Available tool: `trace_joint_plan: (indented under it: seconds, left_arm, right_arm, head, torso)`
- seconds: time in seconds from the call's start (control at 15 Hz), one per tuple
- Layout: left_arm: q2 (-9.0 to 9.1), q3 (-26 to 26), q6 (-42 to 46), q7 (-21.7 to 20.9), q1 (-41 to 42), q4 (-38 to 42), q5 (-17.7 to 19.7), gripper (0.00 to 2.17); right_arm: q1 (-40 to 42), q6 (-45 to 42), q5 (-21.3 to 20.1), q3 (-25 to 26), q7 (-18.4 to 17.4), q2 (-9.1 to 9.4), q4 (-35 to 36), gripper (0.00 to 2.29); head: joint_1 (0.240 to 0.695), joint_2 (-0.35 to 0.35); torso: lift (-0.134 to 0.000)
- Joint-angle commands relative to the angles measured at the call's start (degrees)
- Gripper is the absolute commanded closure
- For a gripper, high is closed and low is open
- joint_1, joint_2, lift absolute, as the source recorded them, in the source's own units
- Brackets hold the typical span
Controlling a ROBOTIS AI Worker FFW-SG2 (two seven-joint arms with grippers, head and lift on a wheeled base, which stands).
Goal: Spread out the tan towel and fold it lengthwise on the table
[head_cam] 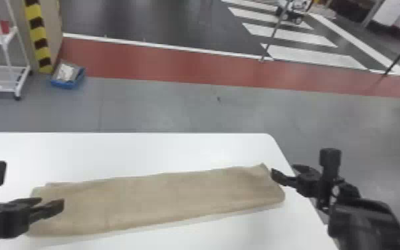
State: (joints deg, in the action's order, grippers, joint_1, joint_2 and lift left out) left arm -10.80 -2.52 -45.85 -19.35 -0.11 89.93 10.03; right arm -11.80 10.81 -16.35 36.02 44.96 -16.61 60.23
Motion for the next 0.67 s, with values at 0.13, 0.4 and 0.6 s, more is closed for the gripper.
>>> trace_joint_plan:
  seconds: [0.13,0.4,0.6]
  left_arm:
    - [0.08,0.6,-1.2,0.5,-0.1,0.3,0.2,0.43]
    - [-0.01,0.8,-1.2,0.5,-0.1,0.3,0.4,0.32]
    - [-0.01,0.7,-1.4,0.5,-0.1,0.2,0.4,0.32]
  right_arm:
    - [-0.7,0.2,0.7,1.2,4.8,-3.95,-2.7,0.09]
    - [-2.3,-5.4,-1.1,0.5,10.7,-9.84,-10.0,0.09]
    - [-3.2,-9.4,-1.8,0.4,10.7,-12.04,-14.3,0.09]
  head:
    - [0.695,-0.350]
    - [0.695,-0.350]
    - [0.695,-0.350]
  torso:
    - [0.000]
    - [0.000]
    - [0.000]
